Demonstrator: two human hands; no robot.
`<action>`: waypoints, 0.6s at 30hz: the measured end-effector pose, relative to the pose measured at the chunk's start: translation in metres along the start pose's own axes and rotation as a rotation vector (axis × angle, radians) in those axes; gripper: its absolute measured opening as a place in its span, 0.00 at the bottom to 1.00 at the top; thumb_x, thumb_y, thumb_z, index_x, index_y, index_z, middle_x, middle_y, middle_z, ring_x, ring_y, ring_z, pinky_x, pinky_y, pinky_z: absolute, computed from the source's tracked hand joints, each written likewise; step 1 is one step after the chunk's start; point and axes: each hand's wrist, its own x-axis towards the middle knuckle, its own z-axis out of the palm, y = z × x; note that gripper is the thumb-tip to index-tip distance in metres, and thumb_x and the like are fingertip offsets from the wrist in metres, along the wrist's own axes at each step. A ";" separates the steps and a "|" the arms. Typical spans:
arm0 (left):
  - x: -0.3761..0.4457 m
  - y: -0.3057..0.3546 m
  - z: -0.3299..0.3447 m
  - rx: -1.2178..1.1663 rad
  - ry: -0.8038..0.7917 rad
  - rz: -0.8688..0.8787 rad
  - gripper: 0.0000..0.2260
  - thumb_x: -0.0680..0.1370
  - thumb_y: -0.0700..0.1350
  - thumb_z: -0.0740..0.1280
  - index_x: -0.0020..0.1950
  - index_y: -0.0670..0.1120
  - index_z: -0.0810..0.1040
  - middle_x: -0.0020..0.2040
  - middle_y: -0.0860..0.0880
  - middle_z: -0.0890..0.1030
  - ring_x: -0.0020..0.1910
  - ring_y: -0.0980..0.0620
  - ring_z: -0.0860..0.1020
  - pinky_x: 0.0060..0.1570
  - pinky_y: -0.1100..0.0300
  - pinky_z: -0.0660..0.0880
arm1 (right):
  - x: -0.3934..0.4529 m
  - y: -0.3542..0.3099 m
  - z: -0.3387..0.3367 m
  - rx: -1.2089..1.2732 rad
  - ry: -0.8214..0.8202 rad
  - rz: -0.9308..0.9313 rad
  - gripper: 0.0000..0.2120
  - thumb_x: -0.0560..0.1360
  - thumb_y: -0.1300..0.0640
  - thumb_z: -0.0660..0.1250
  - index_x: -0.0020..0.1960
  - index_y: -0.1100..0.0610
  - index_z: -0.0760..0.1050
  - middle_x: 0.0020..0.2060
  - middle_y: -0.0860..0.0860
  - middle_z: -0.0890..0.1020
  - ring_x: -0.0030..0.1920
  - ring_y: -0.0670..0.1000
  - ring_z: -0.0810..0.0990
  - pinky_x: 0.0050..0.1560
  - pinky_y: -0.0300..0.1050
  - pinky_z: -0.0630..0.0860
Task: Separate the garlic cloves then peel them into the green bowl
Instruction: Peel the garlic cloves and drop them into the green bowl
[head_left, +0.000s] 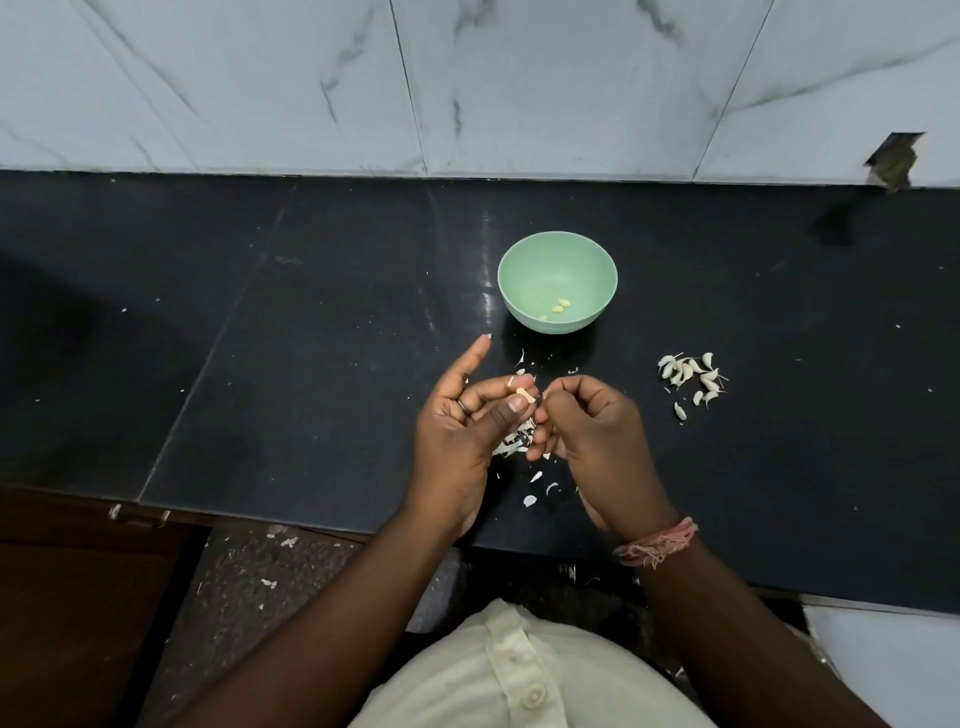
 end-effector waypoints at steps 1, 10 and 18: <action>0.000 -0.001 0.000 -0.041 0.017 -0.020 0.31 0.72 0.32 0.70 0.74 0.45 0.71 0.53 0.39 0.85 0.53 0.46 0.84 0.50 0.56 0.81 | 0.000 0.000 -0.001 -0.002 0.015 -0.010 0.06 0.79 0.68 0.63 0.45 0.65 0.77 0.31 0.54 0.80 0.29 0.50 0.78 0.37 0.52 0.79; 0.000 -0.004 0.001 -0.054 0.083 -0.046 0.28 0.71 0.34 0.71 0.72 0.43 0.73 0.55 0.39 0.85 0.54 0.48 0.84 0.50 0.61 0.81 | -0.003 0.001 -0.001 -0.205 0.002 -0.210 0.06 0.79 0.66 0.70 0.52 0.59 0.84 0.41 0.52 0.87 0.39 0.55 0.86 0.37 0.40 0.81; -0.004 0.000 0.001 0.320 0.006 0.109 0.28 0.78 0.31 0.69 0.76 0.47 0.69 0.55 0.45 0.86 0.61 0.50 0.82 0.61 0.62 0.75 | 0.003 0.003 -0.006 -0.058 -0.017 -0.086 0.04 0.77 0.65 0.73 0.51 0.63 0.84 0.38 0.57 0.86 0.37 0.52 0.85 0.42 0.50 0.86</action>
